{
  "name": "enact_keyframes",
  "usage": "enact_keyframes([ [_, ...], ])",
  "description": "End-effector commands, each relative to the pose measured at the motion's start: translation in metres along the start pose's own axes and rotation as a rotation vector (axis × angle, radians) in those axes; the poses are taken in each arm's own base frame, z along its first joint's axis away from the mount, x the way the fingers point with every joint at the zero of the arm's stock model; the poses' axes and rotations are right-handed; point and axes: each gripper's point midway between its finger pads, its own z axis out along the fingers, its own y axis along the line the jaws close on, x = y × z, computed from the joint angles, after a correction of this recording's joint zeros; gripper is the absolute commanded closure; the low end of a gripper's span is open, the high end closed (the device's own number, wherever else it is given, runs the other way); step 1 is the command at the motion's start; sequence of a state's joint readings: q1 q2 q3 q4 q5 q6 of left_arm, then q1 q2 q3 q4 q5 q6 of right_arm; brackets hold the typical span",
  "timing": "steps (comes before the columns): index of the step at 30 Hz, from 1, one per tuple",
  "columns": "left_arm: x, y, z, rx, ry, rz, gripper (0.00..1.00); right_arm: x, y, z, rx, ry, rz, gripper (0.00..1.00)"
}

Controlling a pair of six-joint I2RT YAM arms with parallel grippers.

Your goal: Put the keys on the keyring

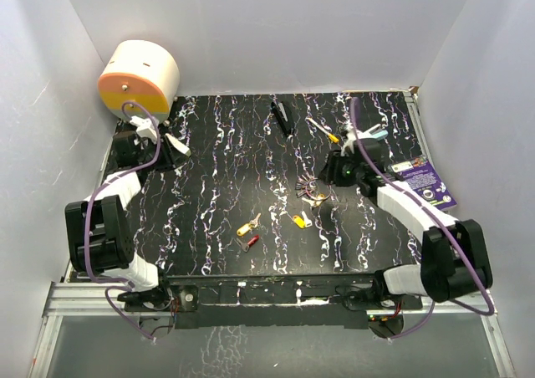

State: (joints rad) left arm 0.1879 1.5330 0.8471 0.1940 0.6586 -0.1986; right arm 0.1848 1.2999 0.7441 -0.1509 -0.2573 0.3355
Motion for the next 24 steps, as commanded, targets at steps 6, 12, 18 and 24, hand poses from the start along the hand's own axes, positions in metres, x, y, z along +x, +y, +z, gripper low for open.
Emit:
enact_keyframes([
  [6, 0.011, -0.042, 0.0, 0.117, 0.024, 0.182, 0.68, -0.035, 0.019, 0.041, 0.002, -0.047, -0.297, 0.6],
  [12, 0.048, -0.086, 0.021, 0.171, 0.146, 0.382, 0.66, -0.045, 0.015, 0.062, 0.021, -0.054, -0.307, 0.66],
  [18, 0.076, -0.109, 0.033, 0.216, 0.199, 0.445, 0.67, -0.036, 0.013, 0.083, 0.012, -0.021, -0.303, 0.7],
  [24, 0.109, -0.127, 0.036, 0.27, 0.252, 0.48, 0.67, -0.025, 0.012, 0.093, 0.008, 0.008, -0.313, 0.7],
])
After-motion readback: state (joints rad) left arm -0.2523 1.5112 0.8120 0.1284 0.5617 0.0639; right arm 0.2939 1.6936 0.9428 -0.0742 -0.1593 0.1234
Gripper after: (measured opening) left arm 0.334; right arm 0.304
